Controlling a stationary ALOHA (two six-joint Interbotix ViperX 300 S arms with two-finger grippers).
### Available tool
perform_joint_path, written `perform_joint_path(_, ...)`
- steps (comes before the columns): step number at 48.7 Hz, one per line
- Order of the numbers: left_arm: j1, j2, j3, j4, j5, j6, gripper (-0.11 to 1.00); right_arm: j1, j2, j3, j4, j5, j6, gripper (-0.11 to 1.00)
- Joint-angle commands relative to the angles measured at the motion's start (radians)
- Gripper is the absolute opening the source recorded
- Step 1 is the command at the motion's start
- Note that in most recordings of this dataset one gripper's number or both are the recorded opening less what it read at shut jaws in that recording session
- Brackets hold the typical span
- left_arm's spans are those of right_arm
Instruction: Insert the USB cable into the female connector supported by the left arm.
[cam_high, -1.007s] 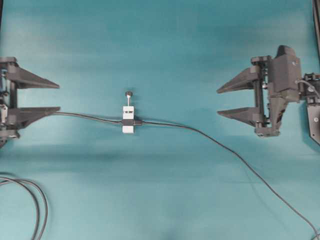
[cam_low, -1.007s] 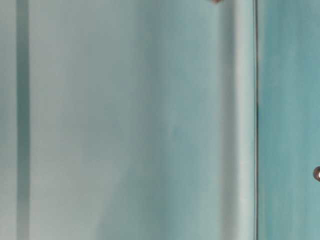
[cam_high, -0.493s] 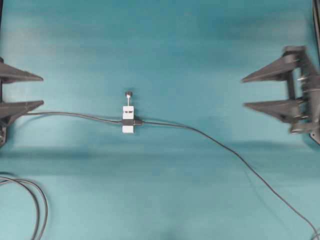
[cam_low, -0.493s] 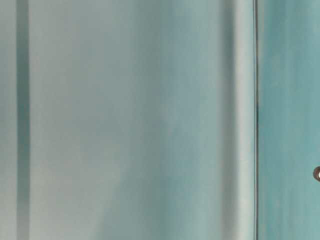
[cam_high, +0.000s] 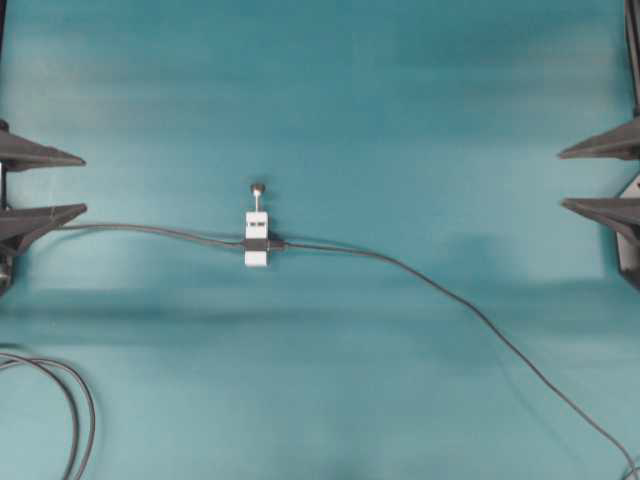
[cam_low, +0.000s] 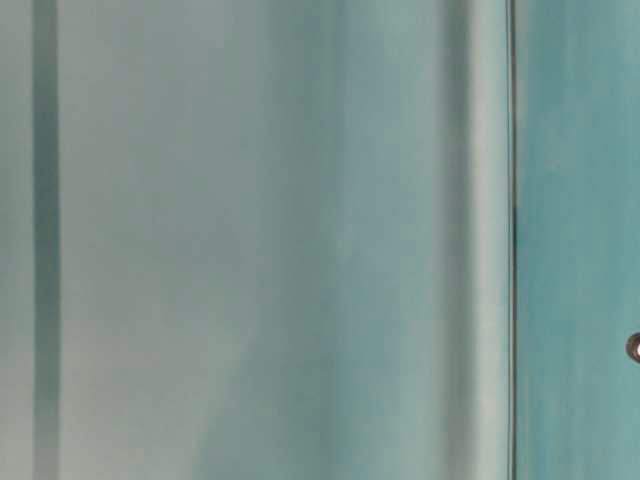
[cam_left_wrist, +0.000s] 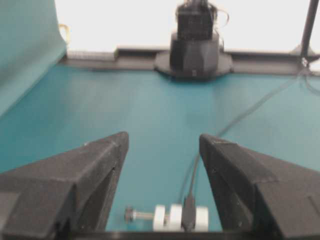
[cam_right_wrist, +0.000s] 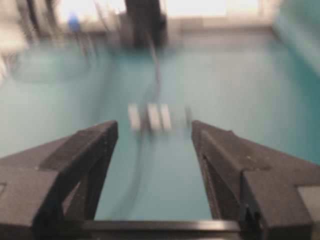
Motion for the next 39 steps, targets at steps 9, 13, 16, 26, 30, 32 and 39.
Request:
perform_joint_path(9, 0.008, 0.026, -0.117, 0.005, 0.310, 0.015, 0.74, 0.064, 0.094, -0.103, -0.075, 0.276, -0.020, 0.68)
perform_joint_path(13, 0.008, 0.026, -0.117, 0.008, 0.339, 0.028, 0.74, 0.109, 0.092, -0.086, -0.075, 0.276, -0.015, 0.68)
perform_joint_path(16, 0.008, 0.026, -0.109, 0.009, 0.330, 0.043, 0.74, 0.130, 0.092, -0.072, -0.075, 0.275, -0.012, 0.68)
perform_joint_path(26, 0.005, 0.026, -0.066, 0.009, 0.258, 0.106, 0.74, 0.138, 0.092, -0.038, -0.075, 0.275, -0.018, 0.68)
perform_joint_path(30, -0.002, 0.026, -0.058, 0.009, 0.256, 0.114, 0.74, 0.138, 0.092, -0.029, -0.075, 0.275, -0.018, 0.68)
perform_joint_path(32, -0.002, 0.028, -0.057, 0.009, 0.256, 0.114, 0.74, 0.138, 0.092, -0.029, -0.075, 0.275, -0.018, 0.68)
perform_joint_path(39, -0.003, 0.028, -0.055, 0.009, 0.256, 0.112, 0.74, 0.138, 0.092, -0.031, -0.075, 0.275, -0.018, 0.68)
